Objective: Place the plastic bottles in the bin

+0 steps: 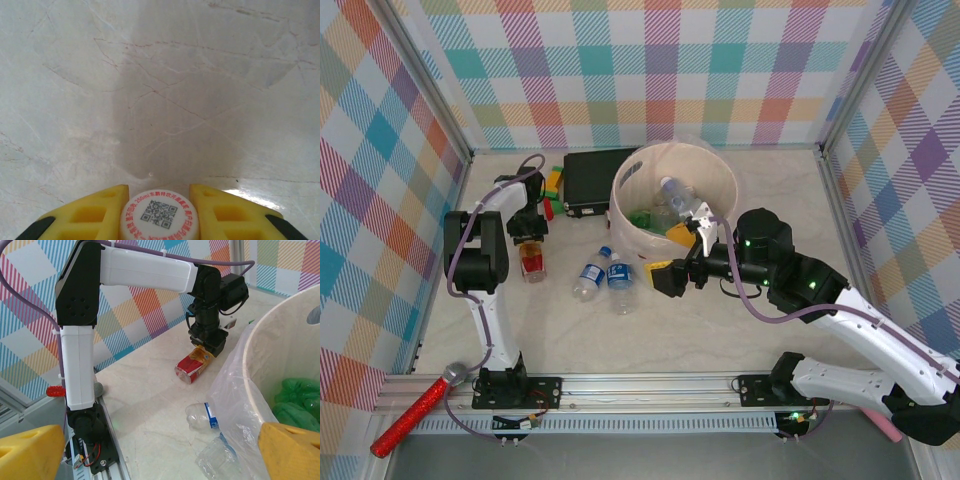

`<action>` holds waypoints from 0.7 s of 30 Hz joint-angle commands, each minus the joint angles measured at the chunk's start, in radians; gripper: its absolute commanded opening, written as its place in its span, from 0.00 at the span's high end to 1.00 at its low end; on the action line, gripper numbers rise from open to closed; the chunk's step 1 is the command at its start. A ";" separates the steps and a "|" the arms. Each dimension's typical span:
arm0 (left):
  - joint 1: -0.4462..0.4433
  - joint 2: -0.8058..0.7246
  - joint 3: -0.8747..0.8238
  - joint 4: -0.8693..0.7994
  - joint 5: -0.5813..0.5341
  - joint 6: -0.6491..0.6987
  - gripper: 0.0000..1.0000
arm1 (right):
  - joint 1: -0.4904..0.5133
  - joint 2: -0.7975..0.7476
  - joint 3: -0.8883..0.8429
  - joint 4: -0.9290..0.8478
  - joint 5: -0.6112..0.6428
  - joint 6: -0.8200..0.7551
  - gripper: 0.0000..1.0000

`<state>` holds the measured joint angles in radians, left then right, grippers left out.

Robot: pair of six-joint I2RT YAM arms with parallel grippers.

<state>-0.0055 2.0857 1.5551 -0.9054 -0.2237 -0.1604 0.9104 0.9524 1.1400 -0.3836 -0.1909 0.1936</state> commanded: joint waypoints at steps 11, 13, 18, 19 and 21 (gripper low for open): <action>0.002 -0.303 -0.050 0.042 0.100 -0.126 0.71 | 0.007 0.014 0.021 -0.013 0.094 -0.018 0.01; -0.014 -0.360 -0.056 0.053 0.103 -0.141 0.70 | 0.006 0.013 0.026 -0.019 0.114 -0.022 0.01; -0.076 -0.496 -0.048 0.078 0.092 -0.173 0.70 | 0.006 -0.002 0.032 -0.025 0.165 -0.023 0.01; -0.094 -0.526 -0.042 0.085 0.088 -0.178 0.70 | 0.006 -0.007 0.033 -0.024 0.176 -0.021 0.01; -0.126 -0.572 -0.030 0.099 0.090 -0.187 0.70 | 0.007 -0.022 0.030 -0.024 0.200 -0.015 0.01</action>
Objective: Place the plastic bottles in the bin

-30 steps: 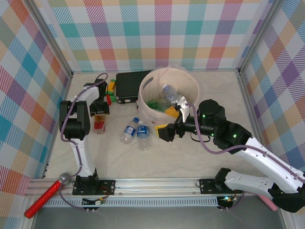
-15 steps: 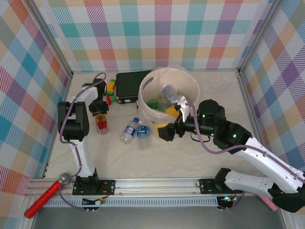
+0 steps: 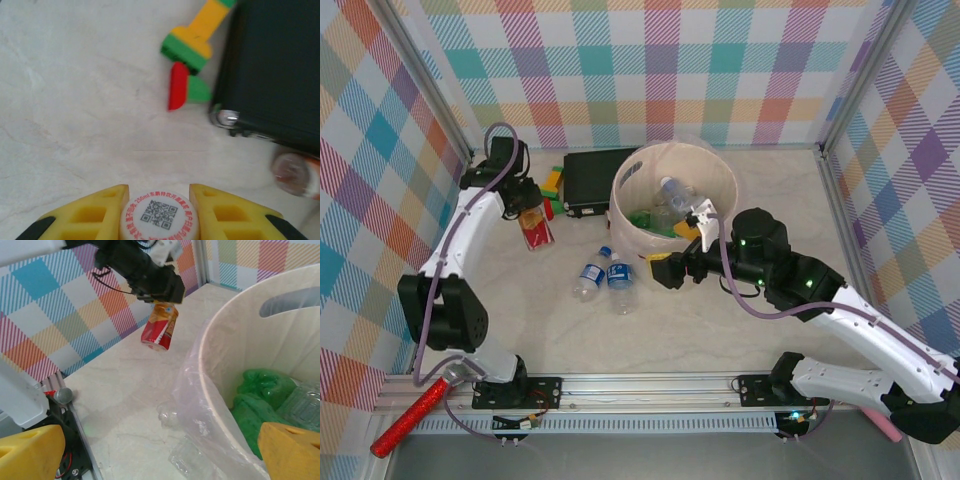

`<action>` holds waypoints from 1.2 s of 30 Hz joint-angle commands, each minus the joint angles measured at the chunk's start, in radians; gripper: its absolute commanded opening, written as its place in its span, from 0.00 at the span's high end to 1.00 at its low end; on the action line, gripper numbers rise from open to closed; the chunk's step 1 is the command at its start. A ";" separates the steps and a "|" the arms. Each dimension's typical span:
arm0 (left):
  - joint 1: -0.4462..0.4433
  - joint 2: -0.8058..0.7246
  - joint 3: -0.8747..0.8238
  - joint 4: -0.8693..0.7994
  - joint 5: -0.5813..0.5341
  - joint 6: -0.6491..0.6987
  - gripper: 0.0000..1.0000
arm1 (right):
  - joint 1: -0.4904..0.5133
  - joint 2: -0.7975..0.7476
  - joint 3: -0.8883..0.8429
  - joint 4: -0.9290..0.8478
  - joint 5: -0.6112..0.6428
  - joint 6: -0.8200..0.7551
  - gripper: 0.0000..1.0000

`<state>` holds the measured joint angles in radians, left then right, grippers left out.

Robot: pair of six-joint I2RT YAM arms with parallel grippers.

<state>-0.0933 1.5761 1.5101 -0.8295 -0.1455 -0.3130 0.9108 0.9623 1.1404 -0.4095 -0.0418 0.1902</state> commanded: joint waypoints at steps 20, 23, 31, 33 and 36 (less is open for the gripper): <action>-0.507 -0.210 0.243 0.288 0.030 -0.089 0.68 | 0.005 -0.145 0.076 -0.119 0.379 -0.060 0.01; -0.560 -0.204 0.261 0.367 0.035 -0.075 0.68 | 0.006 -0.155 0.074 -0.131 0.395 -0.062 0.01; -0.670 -0.162 0.284 0.504 0.012 -0.006 0.66 | 0.005 -0.197 0.053 -0.140 0.478 -0.068 0.01; -0.694 -0.144 0.283 0.533 0.007 0.019 0.66 | 0.005 -0.211 0.050 -0.141 0.496 -0.070 0.01; -0.736 -0.104 0.283 0.604 -0.017 0.100 0.66 | 0.005 -0.237 0.037 -0.133 0.505 -0.068 0.01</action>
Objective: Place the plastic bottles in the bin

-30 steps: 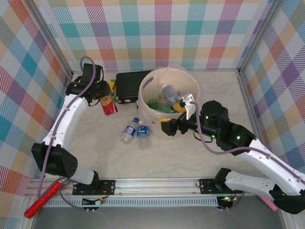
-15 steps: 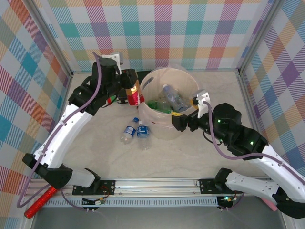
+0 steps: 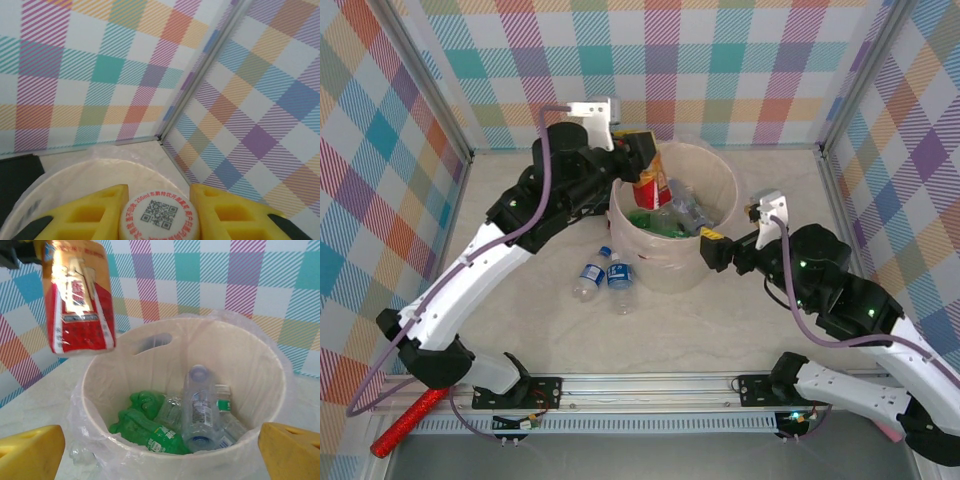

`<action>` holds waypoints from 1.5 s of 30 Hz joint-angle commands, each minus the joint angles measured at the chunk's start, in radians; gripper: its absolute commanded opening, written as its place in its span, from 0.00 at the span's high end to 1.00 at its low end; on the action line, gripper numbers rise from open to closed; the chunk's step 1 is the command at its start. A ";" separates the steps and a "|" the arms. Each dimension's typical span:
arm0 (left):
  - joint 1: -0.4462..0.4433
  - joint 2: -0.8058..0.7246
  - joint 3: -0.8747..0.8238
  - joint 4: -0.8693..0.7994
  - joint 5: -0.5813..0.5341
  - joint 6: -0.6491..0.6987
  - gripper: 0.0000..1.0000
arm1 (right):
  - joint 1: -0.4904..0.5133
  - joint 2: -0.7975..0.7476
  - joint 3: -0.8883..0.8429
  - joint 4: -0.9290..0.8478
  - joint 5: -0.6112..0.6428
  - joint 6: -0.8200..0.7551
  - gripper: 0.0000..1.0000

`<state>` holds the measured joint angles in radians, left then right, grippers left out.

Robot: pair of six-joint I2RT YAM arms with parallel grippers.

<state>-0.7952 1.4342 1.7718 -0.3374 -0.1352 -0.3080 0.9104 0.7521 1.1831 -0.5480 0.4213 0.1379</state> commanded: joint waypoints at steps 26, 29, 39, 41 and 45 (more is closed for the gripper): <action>-0.091 0.320 0.089 0.257 -0.280 0.368 0.13 | 0.006 -0.054 -0.018 -0.031 0.028 0.021 0.01; -0.091 0.285 0.072 0.241 -0.282 0.347 0.04 | 0.006 -0.045 -0.016 -0.028 0.017 0.022 0.01; -0.091 0.144 -0.011 0.157 -0.318 0.288 0.01 | 0.005 -0.008 -0.017 -0.004 -0.015 0.030 0.01; -0.092 0.108 -0.041 0.133 -0.324 0.269 0.00 | 0.005 0.002 -0.017 0.001 -0.022 0.032 0.01; -0.092 0.034 -0.106 0.074 -0.361 0.211 0.01 | 0.006 0.018 -0.016 0.012 -0.039 0.033 0.01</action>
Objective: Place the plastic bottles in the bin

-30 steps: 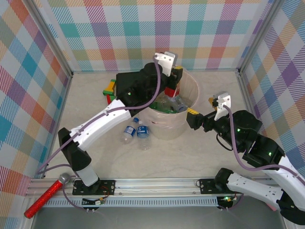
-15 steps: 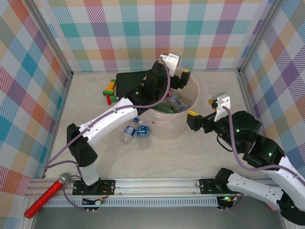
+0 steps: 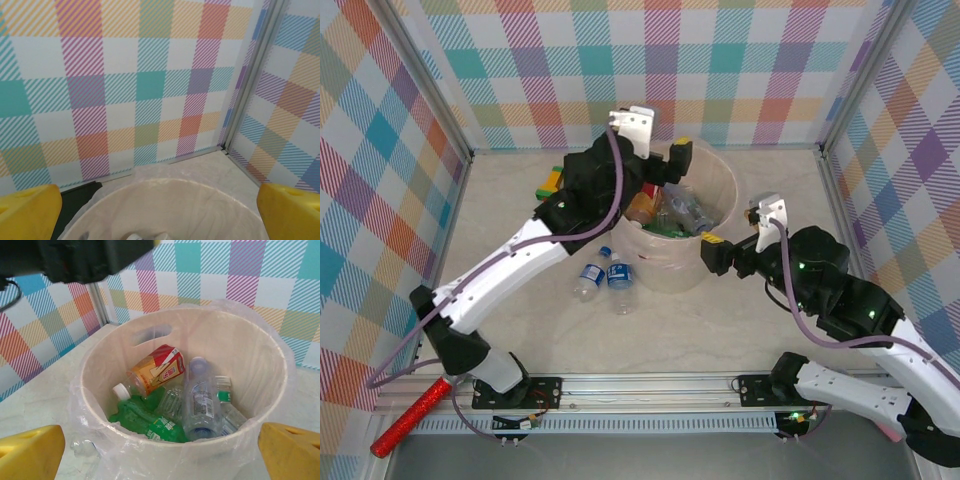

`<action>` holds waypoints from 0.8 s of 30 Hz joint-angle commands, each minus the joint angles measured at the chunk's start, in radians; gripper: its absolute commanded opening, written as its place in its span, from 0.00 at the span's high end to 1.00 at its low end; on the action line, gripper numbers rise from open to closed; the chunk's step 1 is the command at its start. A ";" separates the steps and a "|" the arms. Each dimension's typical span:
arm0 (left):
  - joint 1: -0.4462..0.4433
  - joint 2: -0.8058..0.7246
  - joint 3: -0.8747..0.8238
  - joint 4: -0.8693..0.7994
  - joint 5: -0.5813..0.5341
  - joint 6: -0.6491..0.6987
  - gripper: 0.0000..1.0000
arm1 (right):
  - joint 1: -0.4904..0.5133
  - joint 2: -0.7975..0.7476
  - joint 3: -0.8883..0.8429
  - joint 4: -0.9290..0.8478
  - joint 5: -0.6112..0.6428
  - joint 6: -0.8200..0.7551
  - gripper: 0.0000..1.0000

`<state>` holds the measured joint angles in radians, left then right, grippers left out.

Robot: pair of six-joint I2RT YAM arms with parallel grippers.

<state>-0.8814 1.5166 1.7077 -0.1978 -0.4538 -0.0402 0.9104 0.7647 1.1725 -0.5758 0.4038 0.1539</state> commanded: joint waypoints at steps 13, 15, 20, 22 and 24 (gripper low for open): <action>0.000 -0.369 -0.352 -0.343 -0.145 -0.371 0.00 | 0.006 0.053 0.018 0.055 -0.070 0.014 0.01; 0.001 -0.401 -0.386 -0.405 -0.164 -0.418 0.00 | 0.006 0.061 0.026 0.052 -0.082 0.009 0.01; 0.061 -0.461 -0.457 -0.557 -0.162 -0.494 0.05 | 0.008 0.086 0.056 0.044 -0.116 0.000 0.01; 0.107 -0.482 -0.493 -0.570 -0.111 -0.504 0.07 | 0.006 0.096 0.065 0.045 -0.131 -0.001 0.01; 0.148 -0.499 -0.529 -0.581 -0.069 -0.513 0.07 | 0.006 0.108 0.074 0.044 -0.145 0.000 0.01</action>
<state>-0.7750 1.0451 1.2156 -0.7044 -0.5690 -0.5041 0.9104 0.8673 1.2057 -0.5549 0.2939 0.1596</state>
